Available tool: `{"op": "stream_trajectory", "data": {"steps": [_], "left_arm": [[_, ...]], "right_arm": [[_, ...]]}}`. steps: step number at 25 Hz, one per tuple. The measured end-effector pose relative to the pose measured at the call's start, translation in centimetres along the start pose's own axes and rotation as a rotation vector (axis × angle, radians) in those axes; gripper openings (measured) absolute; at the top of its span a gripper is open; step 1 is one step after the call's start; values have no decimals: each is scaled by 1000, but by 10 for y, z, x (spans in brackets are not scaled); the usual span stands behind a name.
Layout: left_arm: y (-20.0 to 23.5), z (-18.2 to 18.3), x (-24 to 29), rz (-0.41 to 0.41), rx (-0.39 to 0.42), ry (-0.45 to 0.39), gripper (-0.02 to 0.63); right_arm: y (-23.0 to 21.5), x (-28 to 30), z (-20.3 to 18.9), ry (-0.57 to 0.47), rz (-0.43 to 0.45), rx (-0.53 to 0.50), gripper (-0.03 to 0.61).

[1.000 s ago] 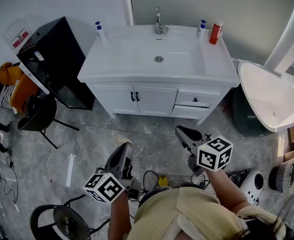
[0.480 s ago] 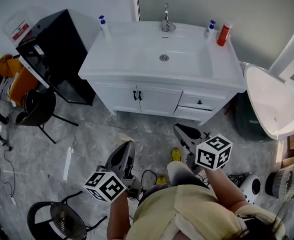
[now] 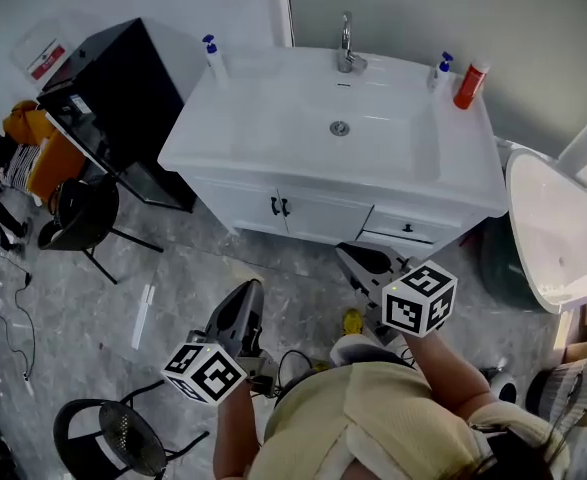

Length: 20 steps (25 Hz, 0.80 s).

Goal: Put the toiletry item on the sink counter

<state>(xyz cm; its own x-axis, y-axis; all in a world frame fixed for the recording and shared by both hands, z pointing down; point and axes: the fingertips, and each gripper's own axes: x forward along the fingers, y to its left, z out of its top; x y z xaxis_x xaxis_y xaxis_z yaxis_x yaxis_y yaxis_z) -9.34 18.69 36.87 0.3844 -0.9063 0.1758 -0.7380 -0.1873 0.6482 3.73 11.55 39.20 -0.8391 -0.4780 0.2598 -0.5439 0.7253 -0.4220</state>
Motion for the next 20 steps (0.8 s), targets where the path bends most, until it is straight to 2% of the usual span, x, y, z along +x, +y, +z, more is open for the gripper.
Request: {"op": "stream_trajectory", "data": {"steps": [20], "left_arm": [[-32,27,134,28,50,-39,35]], "right_arm": [[-115,10,72,-29,69,-32,28]]}}
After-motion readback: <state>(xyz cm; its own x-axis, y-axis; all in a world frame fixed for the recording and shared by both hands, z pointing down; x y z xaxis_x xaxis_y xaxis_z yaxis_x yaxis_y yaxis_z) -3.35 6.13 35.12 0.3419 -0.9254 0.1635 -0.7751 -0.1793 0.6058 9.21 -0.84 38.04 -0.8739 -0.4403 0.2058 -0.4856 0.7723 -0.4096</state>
